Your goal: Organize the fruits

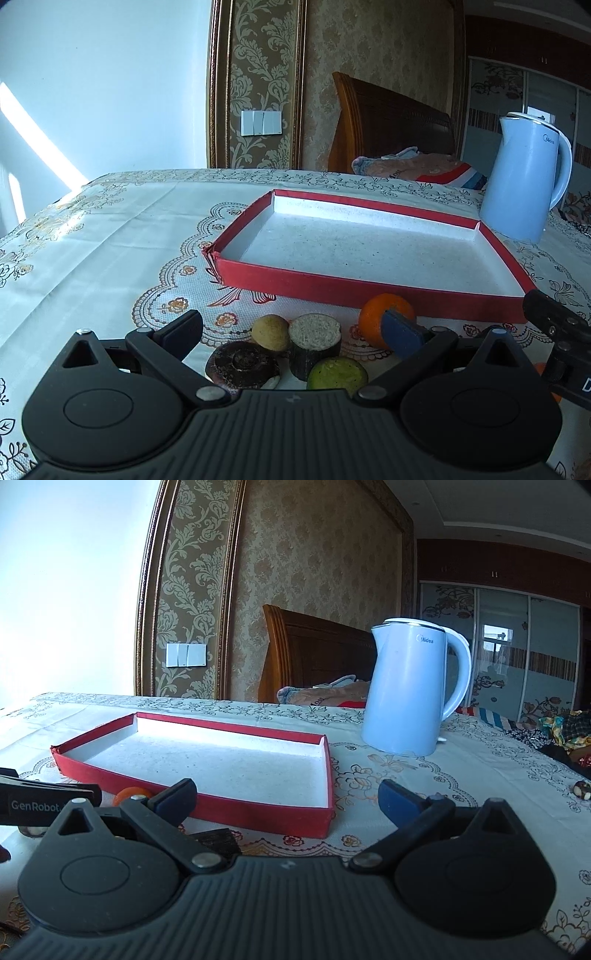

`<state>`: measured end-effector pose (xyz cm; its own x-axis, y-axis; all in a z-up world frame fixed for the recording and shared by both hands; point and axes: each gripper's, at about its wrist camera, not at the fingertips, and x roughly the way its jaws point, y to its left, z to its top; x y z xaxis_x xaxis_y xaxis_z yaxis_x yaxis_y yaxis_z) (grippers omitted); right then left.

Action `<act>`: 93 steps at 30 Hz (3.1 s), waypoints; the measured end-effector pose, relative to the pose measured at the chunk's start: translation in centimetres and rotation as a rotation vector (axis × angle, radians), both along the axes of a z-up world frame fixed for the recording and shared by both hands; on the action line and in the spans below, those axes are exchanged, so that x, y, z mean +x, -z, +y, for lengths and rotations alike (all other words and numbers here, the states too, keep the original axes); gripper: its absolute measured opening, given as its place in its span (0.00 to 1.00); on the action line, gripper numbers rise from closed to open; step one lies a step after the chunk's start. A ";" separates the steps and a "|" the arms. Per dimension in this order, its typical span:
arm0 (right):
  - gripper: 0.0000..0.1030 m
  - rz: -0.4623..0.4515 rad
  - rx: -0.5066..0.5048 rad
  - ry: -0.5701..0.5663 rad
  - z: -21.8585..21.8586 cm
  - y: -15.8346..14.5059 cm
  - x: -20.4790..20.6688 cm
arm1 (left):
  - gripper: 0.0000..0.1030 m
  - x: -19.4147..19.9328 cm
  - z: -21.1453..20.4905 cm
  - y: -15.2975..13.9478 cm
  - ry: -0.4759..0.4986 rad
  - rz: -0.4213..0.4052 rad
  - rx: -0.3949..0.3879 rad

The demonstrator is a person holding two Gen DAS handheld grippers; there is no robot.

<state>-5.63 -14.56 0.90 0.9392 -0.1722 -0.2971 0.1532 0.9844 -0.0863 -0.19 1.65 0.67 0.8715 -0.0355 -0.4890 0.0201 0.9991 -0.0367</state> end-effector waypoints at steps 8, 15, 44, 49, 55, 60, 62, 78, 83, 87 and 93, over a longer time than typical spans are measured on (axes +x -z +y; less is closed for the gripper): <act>1.00 0.098 0.038 0.008 -0.6 0.6 1.2 | 1.00 -0.6 0.3 -0.4 0.003 -0.046 0.030; 1.00 0.086 0.040 -0.062 -0.3 0.6 0.9 | 1.00 -2.1 2.3 -2.2 0.043 -0.072 0.083; 1.00 0.155 0.125 -0.087 -1.4 0.8 1.6 | 1.00 -2.2 0.8 0.3 0.065 -0.051 0.155; 1.00 0.167 0.155 -0.073 -1.9 0.9 1.7 | 1.00 -2.3 0.8 0.3 0.070 -0.048 0.152; 1.00 0.179 0.172 -0.068 -2.1 1.1 1.9 | 1.00 -2.1 0.9 0.3 0.067 -0.036 0.144; 1.00 0.181 0.171 -0.066 -2.1 1.1 2.0 | 1.00 -2.2 0.7 0.4 0.073 -0.032 0.152; 1.00 0.183 0.173 -0.064 -2.1 1.1 2.0 | 1.00 -2.2 0.7 0.4 0.074 -0.032 0.151; 1.00 0.217 0.218 -0.058 -4.0 0.6 1.6 | 1.00 -2.2 1.2 0.5 0.087 -0.020 0.125; 1.00 0.215 0.215 -0.079 -6.2 -0.3 -0.4 | 1.00 -2.8 0.2 0.7 0.153 -0.031 0.171; 1.00 0.200 0.195 -0.072 -7.6 -0.5 -1.5 | 1.00 -2.9 -0.7 1.0 0.172 -0.030 0.220; 1.00 0.221 0.202 -0.074 -8.2 0.2 -1.5 | 0.60 -2.7 -1.3 1.1 0.210 0.024 0.220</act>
